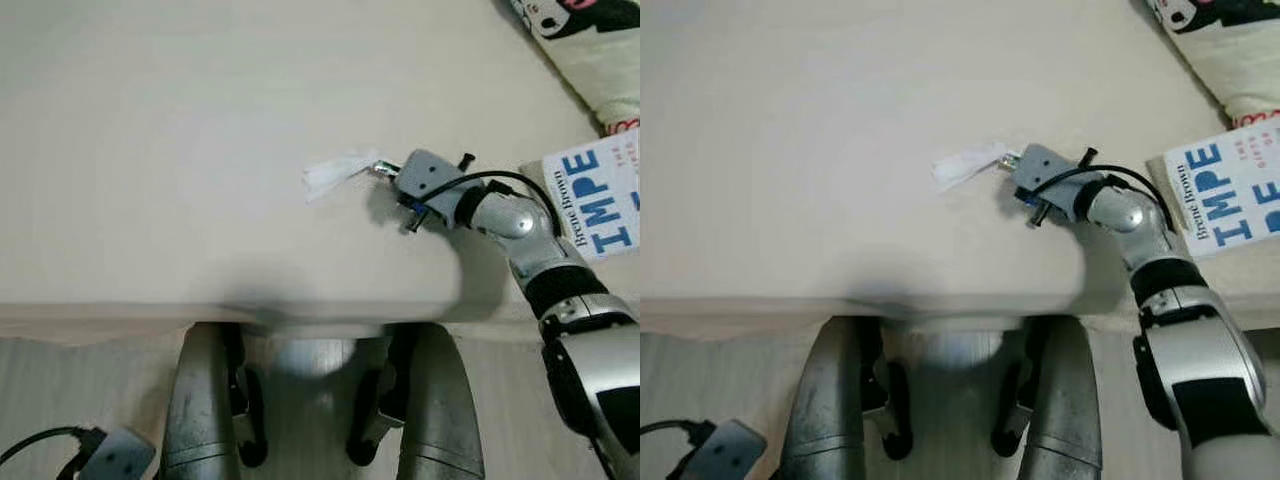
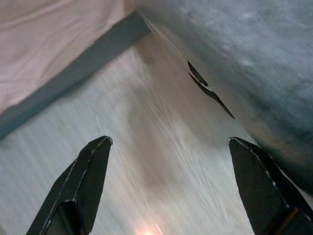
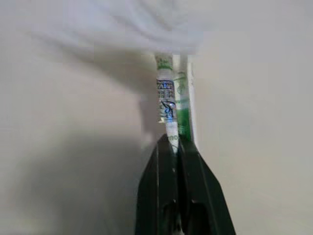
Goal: Clean up the room
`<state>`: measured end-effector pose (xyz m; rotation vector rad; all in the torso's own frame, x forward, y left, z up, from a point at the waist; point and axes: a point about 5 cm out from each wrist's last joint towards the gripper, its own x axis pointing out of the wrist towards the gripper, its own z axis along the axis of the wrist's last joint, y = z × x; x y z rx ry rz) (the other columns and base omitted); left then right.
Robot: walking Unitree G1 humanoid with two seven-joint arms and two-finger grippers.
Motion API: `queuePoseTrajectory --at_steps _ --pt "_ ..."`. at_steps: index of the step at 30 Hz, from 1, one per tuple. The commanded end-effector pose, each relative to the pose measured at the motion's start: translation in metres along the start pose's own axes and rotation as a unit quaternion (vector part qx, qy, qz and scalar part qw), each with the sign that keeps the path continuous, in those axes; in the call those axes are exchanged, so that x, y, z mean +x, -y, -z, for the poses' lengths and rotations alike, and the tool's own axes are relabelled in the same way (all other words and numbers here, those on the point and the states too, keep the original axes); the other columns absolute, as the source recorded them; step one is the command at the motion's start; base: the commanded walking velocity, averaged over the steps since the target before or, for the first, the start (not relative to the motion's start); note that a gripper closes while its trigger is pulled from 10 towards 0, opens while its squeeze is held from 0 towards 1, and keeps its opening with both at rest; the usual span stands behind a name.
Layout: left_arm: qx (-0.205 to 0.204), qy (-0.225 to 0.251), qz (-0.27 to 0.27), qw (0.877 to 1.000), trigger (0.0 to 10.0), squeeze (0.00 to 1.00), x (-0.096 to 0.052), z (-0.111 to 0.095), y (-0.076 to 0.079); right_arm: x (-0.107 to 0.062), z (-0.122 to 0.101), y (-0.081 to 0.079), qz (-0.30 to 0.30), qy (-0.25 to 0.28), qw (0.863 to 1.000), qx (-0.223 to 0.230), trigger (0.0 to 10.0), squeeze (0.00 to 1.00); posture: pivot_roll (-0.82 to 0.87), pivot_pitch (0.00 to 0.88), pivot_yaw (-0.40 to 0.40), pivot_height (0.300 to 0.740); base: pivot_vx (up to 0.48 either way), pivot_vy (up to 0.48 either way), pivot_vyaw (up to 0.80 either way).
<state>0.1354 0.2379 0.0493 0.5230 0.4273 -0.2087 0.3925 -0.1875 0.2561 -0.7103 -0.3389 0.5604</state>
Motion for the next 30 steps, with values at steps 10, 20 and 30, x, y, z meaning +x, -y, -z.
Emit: queuePoseTrajectory --at_steps 10,20,30 --pt "-0.014 0.016 -0.009 1.000 10.0 0.00 0.045 -0.006 0.009 0.006 -0.056 -0.028 0.024 0.174 0.977 0.124 0.0 0.00 0.10 0.342 -0.028 0.560 0.000 0.000 0.00" --pt "-0.069 0.077 -0.027 0.994 10.0 0.00 0.089 -0.041 0.009 0.006 -0.068 -0.033 0.078 0.209 0.950 0.216 0.0 0.00 0.07 0.217 -0.040 0.560 0.000 0.000 0.00" --pt "-0.133 0.235 -0.192 0.943 10.0 0.00 0.107 -0.136 -0.086 -0.024 -0.013 -0.055 0.164 0.066 0.931 0.318 0.0 0.00 0.03 0.149 -0.024 0.560 0.000 0.000 -0.04"
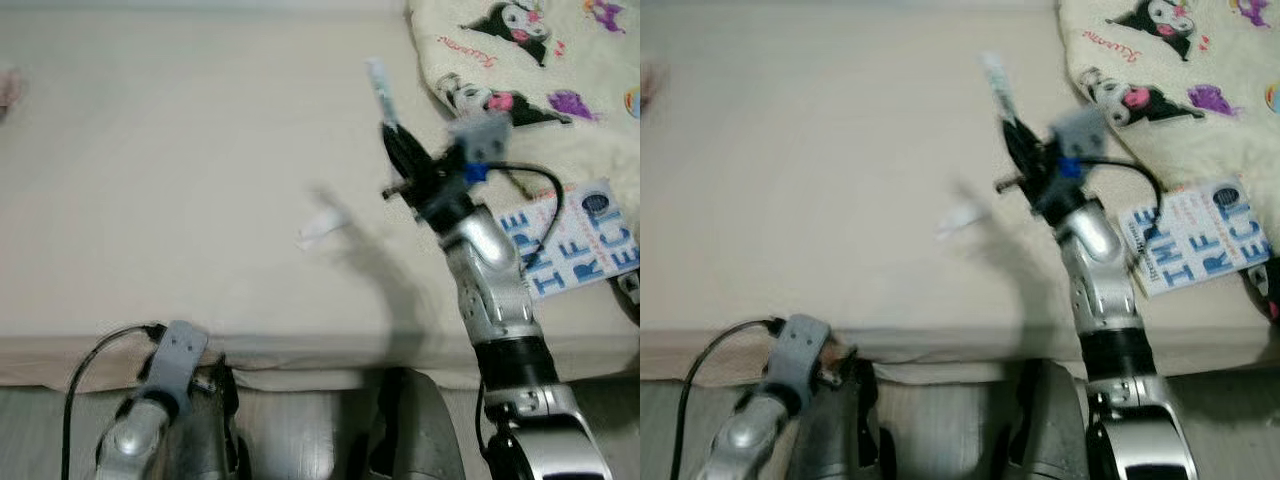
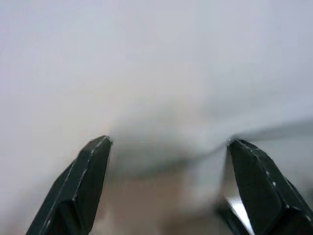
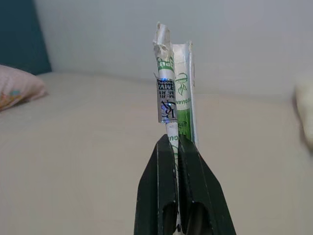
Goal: Clean up the room
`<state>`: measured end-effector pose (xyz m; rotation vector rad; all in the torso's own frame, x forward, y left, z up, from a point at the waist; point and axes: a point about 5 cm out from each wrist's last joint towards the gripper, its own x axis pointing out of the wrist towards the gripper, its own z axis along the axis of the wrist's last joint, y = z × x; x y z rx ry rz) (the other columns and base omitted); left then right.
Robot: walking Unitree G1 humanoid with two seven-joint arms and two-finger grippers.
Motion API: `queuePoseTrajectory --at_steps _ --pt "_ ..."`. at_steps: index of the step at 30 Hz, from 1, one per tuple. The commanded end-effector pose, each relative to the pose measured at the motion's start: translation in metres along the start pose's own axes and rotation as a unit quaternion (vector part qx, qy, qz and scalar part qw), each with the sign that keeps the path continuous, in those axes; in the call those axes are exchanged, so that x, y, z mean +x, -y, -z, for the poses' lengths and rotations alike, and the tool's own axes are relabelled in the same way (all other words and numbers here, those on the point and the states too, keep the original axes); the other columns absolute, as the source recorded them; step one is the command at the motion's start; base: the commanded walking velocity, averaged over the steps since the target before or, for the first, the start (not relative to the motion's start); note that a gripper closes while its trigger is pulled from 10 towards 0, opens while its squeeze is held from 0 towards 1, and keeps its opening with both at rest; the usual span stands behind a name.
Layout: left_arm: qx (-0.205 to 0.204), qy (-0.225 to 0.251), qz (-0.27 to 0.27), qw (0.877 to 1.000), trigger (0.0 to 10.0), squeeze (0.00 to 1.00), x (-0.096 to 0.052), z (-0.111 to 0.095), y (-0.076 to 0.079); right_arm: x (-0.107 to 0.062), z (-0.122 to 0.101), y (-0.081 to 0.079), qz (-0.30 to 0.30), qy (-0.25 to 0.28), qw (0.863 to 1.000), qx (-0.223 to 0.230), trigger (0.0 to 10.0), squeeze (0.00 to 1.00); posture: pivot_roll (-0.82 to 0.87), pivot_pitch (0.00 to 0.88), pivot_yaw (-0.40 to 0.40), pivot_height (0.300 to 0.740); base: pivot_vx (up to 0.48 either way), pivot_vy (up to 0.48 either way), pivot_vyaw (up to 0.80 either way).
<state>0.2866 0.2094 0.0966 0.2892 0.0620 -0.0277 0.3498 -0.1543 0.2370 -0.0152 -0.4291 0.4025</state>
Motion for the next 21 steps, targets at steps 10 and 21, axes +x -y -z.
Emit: queuePoseTrajectory --at_steps 10,21 --pt "0.217 0.097 0.157 0.959 10.0 0.00 0.018 -0.072 -0.028 -0.026 0.015 0.011 0.062 -0.061 0.996 0.020 0.0 0.00 0.00 0.146 0.005 0.560 0.000 0.000 -0.73" --pt "0.066 0.143 0.244 0.957 10.0 0.00 0.025 -0.084 0.019 -0.033 0.014 0.010 0.079 -0.078 0.994 0.013 0.0 0.00 -0.02 0.164 0.012 0.560 0.000 0.000 -0.78"
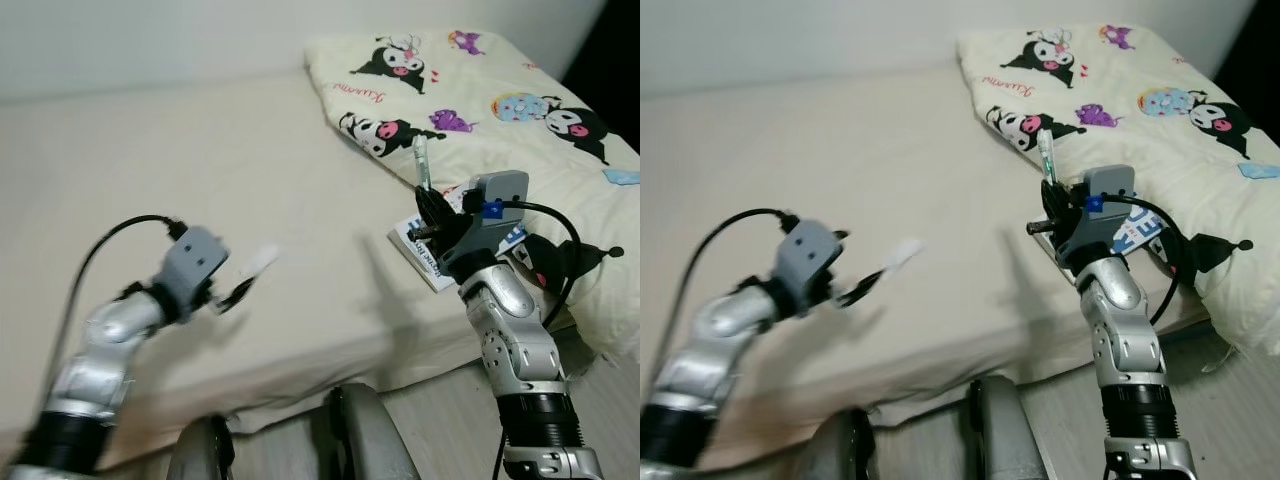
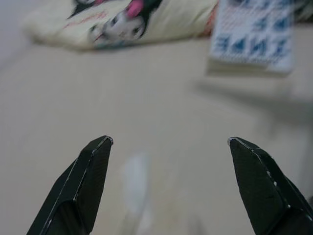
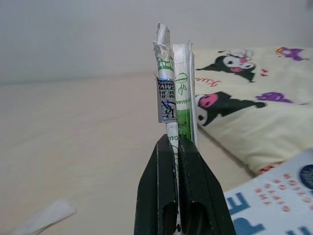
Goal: Clean up the room
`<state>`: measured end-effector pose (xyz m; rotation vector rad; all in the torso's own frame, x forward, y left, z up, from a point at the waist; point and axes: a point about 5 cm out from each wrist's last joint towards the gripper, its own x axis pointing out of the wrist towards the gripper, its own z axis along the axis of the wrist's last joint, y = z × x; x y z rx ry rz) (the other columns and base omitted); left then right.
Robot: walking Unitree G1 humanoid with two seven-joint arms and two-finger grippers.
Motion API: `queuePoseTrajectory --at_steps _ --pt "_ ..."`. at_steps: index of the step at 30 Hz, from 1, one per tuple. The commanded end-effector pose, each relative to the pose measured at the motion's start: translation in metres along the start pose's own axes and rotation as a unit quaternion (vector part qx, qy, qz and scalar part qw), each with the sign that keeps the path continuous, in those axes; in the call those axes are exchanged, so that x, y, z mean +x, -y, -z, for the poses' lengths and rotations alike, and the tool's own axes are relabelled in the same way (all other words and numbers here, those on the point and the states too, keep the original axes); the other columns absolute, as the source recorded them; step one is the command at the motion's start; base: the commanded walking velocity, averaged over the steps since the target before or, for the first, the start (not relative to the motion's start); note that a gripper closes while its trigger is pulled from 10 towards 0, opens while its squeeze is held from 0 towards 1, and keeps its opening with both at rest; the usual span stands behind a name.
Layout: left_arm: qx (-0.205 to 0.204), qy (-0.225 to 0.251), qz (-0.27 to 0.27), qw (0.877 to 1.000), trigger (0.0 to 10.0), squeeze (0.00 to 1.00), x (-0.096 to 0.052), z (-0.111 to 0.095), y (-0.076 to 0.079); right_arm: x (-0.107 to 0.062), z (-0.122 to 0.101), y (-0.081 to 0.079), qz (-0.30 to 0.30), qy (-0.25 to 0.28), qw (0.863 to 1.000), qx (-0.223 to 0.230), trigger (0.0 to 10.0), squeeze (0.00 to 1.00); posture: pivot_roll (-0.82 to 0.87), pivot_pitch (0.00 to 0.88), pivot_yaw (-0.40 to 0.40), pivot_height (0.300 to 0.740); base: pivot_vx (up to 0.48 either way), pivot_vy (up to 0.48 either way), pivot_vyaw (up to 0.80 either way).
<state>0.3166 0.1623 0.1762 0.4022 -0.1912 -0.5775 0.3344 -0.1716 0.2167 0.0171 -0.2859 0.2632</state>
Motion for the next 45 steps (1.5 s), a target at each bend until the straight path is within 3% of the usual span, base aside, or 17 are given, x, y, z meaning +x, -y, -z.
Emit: queuePoseTrajectory --at_steps 1,2,3,4,5,7,10,13,15,22,28,33,45 --pt "-0.013 -0.013 -0.005 1.000 10.0 0.00 -0.003 0.006 0.001 -0.005 0.003 0.002 0.008 -0.010 1.000 -0.002 0.0 0.00 -0.02 0.164 0.012 0.560 0.000 0.000 -0.80" --pt "-0.040 -0.021 -0.032 0.998 10.0 0.00 0.011 0.015 0.020 -0.011 0.005 0.003 0.013 -0.016 1.000 -0.003 0.0 0.00 -0.05 0.191 0.020 0.560 0.000 0.000 0.00" --pt "-0.040 -0.021 -0.032 0.998 10.0 0.00 0.011 0.015 0.020 -0.011 0.005 0.003 0.013 -0.016 1.000 -0.003 0.0 0.00 -0.05 0.191 0.020 0.560 0.000 0.000 0.00" --pt "-0.072 -0.034 -0.047 0.996 10.0 0.00 0.025 0.023 0.045 -0.017 0.007 0.003 0.017 -0.021 1.000 -0.004 0.0 0.00 -0.06 0.201 0.023 0.560 0.000 0.000 0.00" --pt "-0.072 -0.034 -0.047 0.996 10.0 0.00 0.025 0.023 0.045 -0.017 0.007 0.003 0.017 -0.021 1.000 -0.004 0.0 0.00 -0.06 0.201 0.023 0.560 0.000 0.000 0.00" --pt "-0.094 -0.067 -0.060 0.992 10.0 0.00 0.040 0.034 0.085 -0.028 0.009 0.003 0.025 -0.033 0.999 -0.006 0.0 0.00 -0.07 0.215 0.029 0.560 0.000 0.000 0.00" --pt "-0.110 -0.093 -0.073 0.987 10.0 0.00 0.042 0.043 0.095 -0.032 0.010 0.002 0.027 -0.037 0.999 -0.004 0.0 0.00 -0.08 0.232 0.034 0.560 0.000 0.000 0.00" --pt "-0.107 -0.166 -0.114 0.974 10.0 0.00 0.050 0.060 0.117 -0.040 0.012 -0.004 0.024 -0.049 0.999 0.000 0.0 0.00 -0.08 0.262 0.038 0.560 0.000 0.000 0.00" --pt "-0.115 -0.179 -0.128 0.969 10.0 0.00 0.053 0.061 0.120 -0.042 0.012 -0.007 0.022 -0.051 0.998 0.003 0.0 0.00 -0.09 0.284 0.045 0.560 0.000 0.000 0.00" --pt "-0.130 -0.168 -0.185 0.960 10.0 0.00 0.075 0.048 0.111 -0.052 0.014 -0.029 0.005 -0.063 0.998 0.020 0.0 0.00 -0.10 0.321 0.060 0.560 0.000 0.000 0.00" --pt "-0.096 -0.146 -0.232 0.957 10.0 0.00 0.093 0.031 0.089 -0.063 0.014 -0.050 -0.012 -0.077 0.996 0.039 0.0 0.00 -0.11 0.400 0.087 0.560 0.000 0.000 0.00" --pt "-0.031 -0.117 -0.242 0.963 10.0 0.00 0.100 0.019 0.076 -0.072 0.012 -0.063 -0.024 -0.085 0.994 0.057 0.0 0.00 -0.11 0.468 0.095 0.560 0.000 0.000 0.00" --pt "0.013 -0.101 -0.275 0.956 10.0 0.00 0.104 0.012 0.042 -0.090 0.003 -0.081 -0.037 -0.099 0.991 0.084 0.0 0.00 -0.13 0.556 0.109 0.560 0.000 0.000 -0.47"
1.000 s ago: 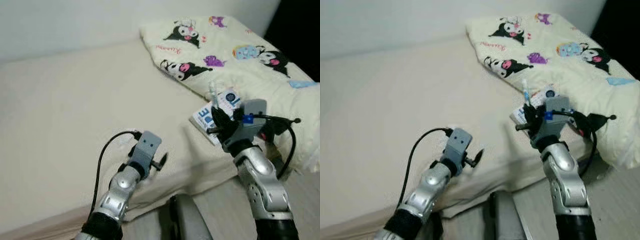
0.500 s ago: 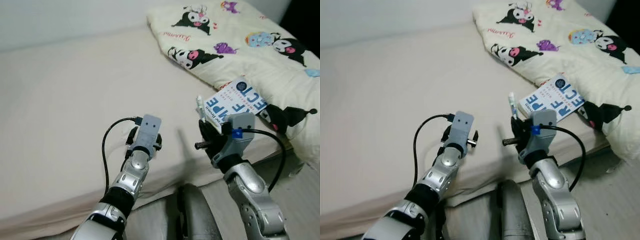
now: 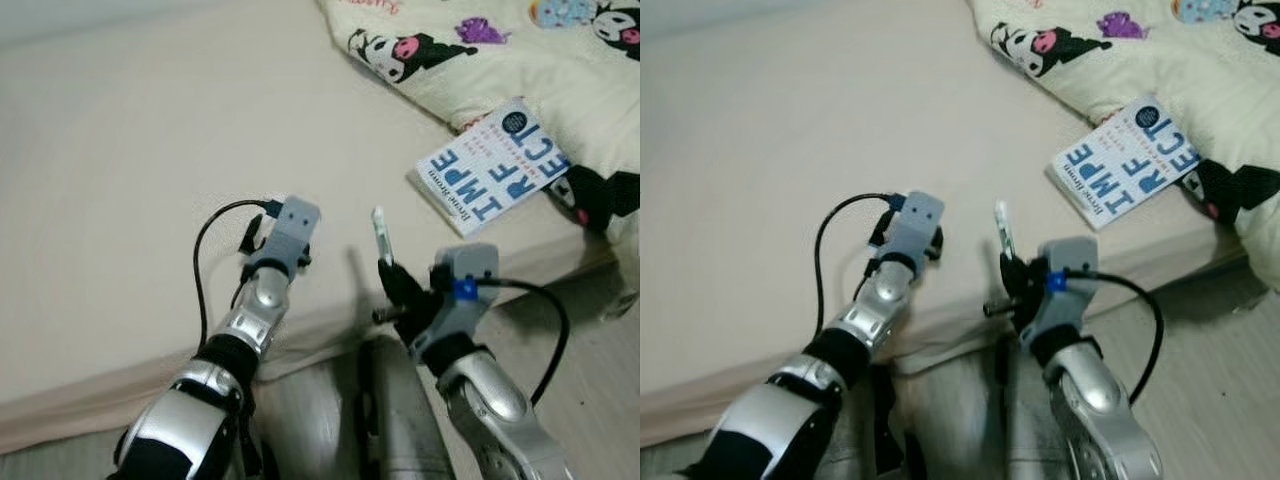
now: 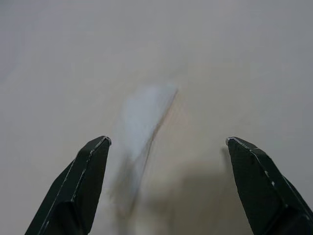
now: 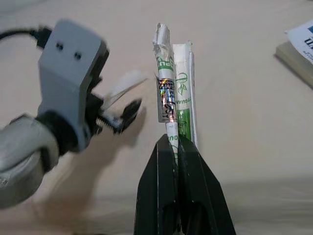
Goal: Clean up the room
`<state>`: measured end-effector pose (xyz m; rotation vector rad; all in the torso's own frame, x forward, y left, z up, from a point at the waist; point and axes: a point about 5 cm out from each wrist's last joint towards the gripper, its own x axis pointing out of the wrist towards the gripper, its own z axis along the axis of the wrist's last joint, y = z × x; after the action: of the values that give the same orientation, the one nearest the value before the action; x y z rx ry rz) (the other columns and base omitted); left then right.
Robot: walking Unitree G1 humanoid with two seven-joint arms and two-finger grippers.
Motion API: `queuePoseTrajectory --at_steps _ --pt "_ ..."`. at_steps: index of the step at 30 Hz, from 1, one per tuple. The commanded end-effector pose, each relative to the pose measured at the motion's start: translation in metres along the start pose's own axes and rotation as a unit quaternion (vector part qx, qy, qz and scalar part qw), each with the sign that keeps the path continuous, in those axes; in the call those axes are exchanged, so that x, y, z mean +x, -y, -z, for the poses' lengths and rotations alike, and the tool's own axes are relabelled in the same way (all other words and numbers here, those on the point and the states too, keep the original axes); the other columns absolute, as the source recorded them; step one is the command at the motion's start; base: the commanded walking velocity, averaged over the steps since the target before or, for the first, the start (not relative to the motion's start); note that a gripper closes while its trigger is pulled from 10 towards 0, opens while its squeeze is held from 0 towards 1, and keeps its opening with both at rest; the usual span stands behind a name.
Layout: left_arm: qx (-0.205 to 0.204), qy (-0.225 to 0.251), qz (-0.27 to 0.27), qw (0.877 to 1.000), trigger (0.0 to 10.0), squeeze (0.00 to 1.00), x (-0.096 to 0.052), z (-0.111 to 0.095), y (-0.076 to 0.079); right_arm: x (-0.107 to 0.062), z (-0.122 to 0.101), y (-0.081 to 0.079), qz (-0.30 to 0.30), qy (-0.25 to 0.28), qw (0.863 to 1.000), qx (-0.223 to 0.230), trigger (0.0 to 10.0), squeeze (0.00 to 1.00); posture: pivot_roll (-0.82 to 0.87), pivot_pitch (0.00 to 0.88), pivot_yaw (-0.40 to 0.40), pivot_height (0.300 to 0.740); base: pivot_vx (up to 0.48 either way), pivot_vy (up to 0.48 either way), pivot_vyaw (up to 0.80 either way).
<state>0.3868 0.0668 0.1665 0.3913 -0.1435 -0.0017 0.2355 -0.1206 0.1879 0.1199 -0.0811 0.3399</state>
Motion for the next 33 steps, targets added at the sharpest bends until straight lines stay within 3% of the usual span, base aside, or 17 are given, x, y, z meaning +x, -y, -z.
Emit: queuePoseTrajectory --at_steps 1,7,14,15,18,21,22,27,33 --pt "0.027 -0.005 -0.031 0.999 10.0 0.00 0.005 0.002 -0.011 -0.007 0.000 -0.009 -0.010 -0.007 1.000 0.021 0.0 0.00 -0.13 0.587 0.106 0.560 0.000 0.000 0.00" --pt "0.040 0.000 -0.034 0.999 10.0 0.00 0.013 -0.009 -0.015 -0.009 -0.003 -0.011 -0.010 -0.011 1.000 0.027 0.0 0.00 -0.14 0.598 0.106 0.560 0.000 0.000 0.00" --pt "0.056 -0.055 0.017 0.997 10.0 0.00 0.008 0.012 -0.008 -0.012 -0.007 -0.010 -0.003 -0.013 1.000 0.027 0.0 0.00 -0.15 0.614 0.111 0.560 0.000 0.000 0.00" --pt "0.055 -0.066 0.032 0.996 0.0 0.00 0.006 0.016 -0.005 -0.013 -0.007 -0.009 0.000 -0.013 1.000 0.026 0.0 0.00 -0.15 0.617 0.113 0.560 0.000 0.000 0.00" --pt "0.040 -0.107 0.068 0.991 0.0 0.00 -0.001 0.029 0.003 -0.014 -0.009 -0.006 0.007 -0.014 1.000 0.026 0.0 0.00 -0.14 0.620 0.115 0.560 0.000 0.000 0.00" --pt "0.035 -0.114 0.071 0.990 0.0 0.00 -0.001 0.031 0.004 -0.014 -0.009 -0.006 0.008 -0.014 1.000 0.026 0.0 0.00 -0.14 0.620 0.115 0.560 0.000 0.000 0.00" --pt "0.015 -0.124 0.078 0.989 0.0 0.00 -0.003 0.033 0.006 -0.013 -0.010 -0.005 0.011 -0.014 1.000 0.025 0.0 0.00 -0.15 0.617 0.118 0.560 0.000 0.000 0.00" --pt "-0.002 -0.126 0.083 0.989 0.0 0.00 -0.002 0.033 0.005 -0.012 -0.011 -0.002 0.016 -0.014 1.000 0.023 0.0 0.00 -0.15 0.600 0.116 0.560 0.000 0.000 0.00" --pt "-0.011 -0.119 0.070 0.990 0.0 0.00 0.003 0.031 -0.006 -0.003 -0.013 0.005 0.026 -0.008 1.000 0.014 0.0 0.00 -0.15 0.558 0.125 0.560 0.000 0.000 0.00"
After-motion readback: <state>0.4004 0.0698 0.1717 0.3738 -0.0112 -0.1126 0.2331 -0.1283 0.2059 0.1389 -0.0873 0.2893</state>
